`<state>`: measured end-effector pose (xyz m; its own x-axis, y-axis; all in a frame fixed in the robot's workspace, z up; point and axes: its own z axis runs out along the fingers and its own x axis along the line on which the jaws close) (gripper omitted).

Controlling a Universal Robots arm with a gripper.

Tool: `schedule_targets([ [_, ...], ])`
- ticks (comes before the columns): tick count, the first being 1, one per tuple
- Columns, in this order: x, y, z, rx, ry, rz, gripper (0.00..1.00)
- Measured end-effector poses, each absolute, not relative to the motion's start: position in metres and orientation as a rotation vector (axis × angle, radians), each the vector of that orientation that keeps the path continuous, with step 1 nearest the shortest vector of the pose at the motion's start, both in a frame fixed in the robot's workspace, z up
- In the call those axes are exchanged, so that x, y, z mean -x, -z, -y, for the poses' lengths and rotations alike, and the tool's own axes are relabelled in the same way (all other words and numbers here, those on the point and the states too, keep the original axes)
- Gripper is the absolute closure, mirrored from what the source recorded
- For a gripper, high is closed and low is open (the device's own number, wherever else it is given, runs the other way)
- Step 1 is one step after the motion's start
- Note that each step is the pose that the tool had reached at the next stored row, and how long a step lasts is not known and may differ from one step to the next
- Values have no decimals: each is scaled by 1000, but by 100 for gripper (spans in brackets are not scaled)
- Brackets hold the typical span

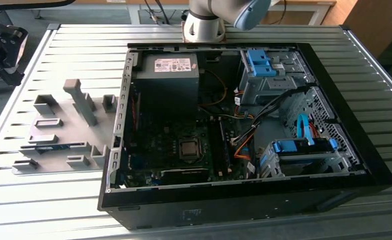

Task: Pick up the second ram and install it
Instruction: 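Pick up the second ram and move it above second insertion slot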

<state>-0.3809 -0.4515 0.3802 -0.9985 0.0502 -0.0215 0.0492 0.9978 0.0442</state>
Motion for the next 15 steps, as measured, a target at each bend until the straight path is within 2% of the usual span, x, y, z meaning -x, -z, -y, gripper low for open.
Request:
schedule_targets([
  [15, 382, -378, 452, 276, -72, -3111, 90],
])
